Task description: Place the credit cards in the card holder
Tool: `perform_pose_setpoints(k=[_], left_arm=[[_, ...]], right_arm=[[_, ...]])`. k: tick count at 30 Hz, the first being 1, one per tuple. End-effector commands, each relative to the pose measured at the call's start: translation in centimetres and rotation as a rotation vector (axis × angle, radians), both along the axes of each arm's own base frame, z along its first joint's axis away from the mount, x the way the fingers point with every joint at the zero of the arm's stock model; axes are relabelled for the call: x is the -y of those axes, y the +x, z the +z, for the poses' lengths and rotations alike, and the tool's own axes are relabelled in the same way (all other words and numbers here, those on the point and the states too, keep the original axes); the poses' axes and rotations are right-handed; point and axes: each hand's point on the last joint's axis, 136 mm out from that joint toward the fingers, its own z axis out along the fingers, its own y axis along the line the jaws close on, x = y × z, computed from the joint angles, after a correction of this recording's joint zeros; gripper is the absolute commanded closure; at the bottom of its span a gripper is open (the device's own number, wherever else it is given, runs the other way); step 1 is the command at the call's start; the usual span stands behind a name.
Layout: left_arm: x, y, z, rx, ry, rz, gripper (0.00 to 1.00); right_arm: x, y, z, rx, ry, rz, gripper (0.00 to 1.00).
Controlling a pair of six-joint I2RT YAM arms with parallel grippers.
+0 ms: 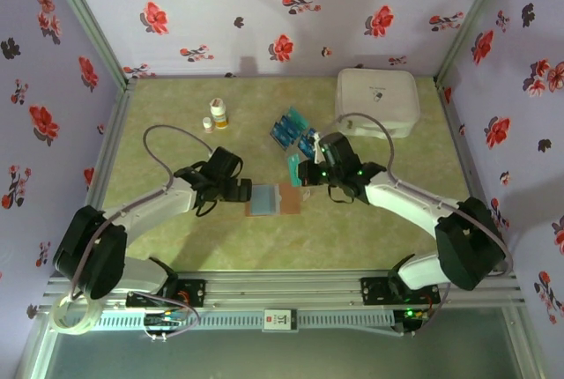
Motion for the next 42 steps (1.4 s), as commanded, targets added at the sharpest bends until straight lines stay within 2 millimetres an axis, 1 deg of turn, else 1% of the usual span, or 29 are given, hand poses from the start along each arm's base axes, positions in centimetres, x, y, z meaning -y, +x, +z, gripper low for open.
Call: perform_pose_setpoints(k=[1, 8, 13, 18, 27, 34, 42], left_arm=[[0.6, 0.0, 0.1, -0.002, 0.038, -0.048, 0.00], [1.3, -0.2, -0.6, 0.019, 0.066, -0.072, 0.00], [1.6, -0.1, -1.3, 0.021, 0.093, -0.083, 0.00], [2.1, 0.3, -1.6, 0.025, 0.101, -0.091, 0.00], [2.8, 0.6, -2.6, 0.018, 0.126, -0.107, 0.00], [2.4, 0.5, -3.3, 0.011, 0.150, -0.097, 0.00], [1.9, 0.2, -3.9, 0.003, 0.172, -0.089, 0.00]], right_arm=[[-1.5, 0.7, 2.5, 0.054, 0.217, -0.071, 1.00], [-2.7, -1.3, 0.4, 0.049, 0.318, -0.068, 1.00], [-3.7, -2.0, -0.8, 0.024, 0.356, -0.044, 1.00], [-4.1, -2.3, -2.1, 0.009, 0.359, -0.043, 1.00], [-3.6, -2.7, -3.4, -0.001, 0.348, -0.057, 1.00], [-3.6, -3.0, -4.3, -0.020, 0.336, -0.048, 1.00], [-4.0, -2.9, -5.0, -0.038, 0.356, -0.049, 1.00]])
